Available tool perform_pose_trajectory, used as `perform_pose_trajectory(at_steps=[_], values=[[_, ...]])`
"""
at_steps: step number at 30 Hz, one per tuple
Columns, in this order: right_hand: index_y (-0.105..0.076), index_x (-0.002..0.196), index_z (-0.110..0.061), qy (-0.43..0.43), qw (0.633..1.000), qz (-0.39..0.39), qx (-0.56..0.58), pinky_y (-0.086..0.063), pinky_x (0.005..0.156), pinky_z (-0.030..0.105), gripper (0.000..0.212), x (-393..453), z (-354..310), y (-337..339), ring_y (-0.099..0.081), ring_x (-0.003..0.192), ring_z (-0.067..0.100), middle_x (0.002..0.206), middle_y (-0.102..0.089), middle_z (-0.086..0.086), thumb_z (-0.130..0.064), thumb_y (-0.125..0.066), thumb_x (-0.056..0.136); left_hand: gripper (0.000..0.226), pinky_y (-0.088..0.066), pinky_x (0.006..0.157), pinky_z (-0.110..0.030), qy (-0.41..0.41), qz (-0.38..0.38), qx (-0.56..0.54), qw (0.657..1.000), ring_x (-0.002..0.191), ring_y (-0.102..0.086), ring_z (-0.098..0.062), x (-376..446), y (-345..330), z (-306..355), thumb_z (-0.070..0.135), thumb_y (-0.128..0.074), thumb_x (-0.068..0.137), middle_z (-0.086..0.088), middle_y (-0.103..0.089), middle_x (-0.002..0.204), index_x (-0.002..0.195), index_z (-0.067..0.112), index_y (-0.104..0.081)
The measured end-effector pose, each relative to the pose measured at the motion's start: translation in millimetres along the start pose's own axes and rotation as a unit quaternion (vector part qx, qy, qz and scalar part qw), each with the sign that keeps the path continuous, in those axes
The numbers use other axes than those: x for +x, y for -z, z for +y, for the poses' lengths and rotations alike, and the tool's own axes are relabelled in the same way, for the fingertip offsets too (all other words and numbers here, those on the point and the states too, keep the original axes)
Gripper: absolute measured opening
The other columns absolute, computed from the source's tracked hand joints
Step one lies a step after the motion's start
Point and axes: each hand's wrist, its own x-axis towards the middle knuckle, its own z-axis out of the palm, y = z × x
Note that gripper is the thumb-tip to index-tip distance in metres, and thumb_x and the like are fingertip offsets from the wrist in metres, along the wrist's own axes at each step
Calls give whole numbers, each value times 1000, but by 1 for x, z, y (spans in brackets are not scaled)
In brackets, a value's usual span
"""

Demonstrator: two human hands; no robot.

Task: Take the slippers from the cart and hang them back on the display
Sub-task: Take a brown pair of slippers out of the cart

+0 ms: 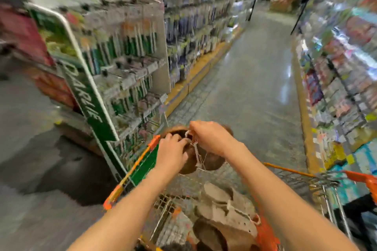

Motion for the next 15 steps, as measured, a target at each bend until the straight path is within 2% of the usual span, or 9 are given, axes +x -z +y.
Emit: perform_pose_trajectory(at_steps=[2, 5, 8, 10, 13, 15], values=[[-46, 106, -9, 49, 998, 39, -26, -41, 71, 42, 16, 32, -25, 27, -60, 97, 35, 110, -59, 13, -20, -43, 95, 35, -35, 90, -36, 48, 51, -11, 997, 112, -47, -25, -3, 31, -25, 34, -53, 89, 1, -58, 114, 124, 30, -53], [-46, 107, -8, 141, 980, 126, -55, -31, 59, 36, 16, 72, -74, 64, -61, 85, 36, 107, -59, 11, -19, -41, 97, 33, -35, 89, -36, 111, 118, -27, 986, 107, -52, -26, -18, 78, -66, 42, -46, 93, -1, -59, 110, 122, 27, -53], [-50, 104, -4, 216, 953, 209, -38, -36, 54, 37, 22, 105, -128, 88, -62, 74, 38, 99, -61, 13, -20, -37, 98, 38, -34, 88, -36, 150, 175, 7, 973, 104, -53, -26, -45, 123, -108, 48, -42, 92, -3, -59, 110, 122, 26, -52], [-52, 101, -2, 258, 938, 232, -4, -44, 52, 40, 29, 126, -171, 95, -62, 66, 38, 94, -61, 15, -23, -32, 97, 39, -35, 86, -36, 181, 207, 19, 961, 103, -54, -25, -67, 149, -140, 50, -44, 90, -2, -60, 109, 119, 26, -53], [-53, 95, -2, 306, 918, 251, 16, -42, 45, 33, 12, 153, -246, 101, -63, 58, 35, 86, -61, 14, -12, -46, 93, 43, -36, 84, -35, 223, 242, 50, 943, 102, -55, -24, -107, 182, -191, 54, -42, 91, -1, -62, 108, 116, 23, -57], [-52, 94, -4, 333, 906, 254, 53, -42, 45, 31, 11, 168, -297, 104, -63, 59, 33, 84, -62, 13, -13, -46, 93, 43, -37, 84, -36, 252, 254, 80, 930, 100, -56, -23, -139, 200, -227, 53, -40, 92, 0, -63, 107, 116, 23, -57]])
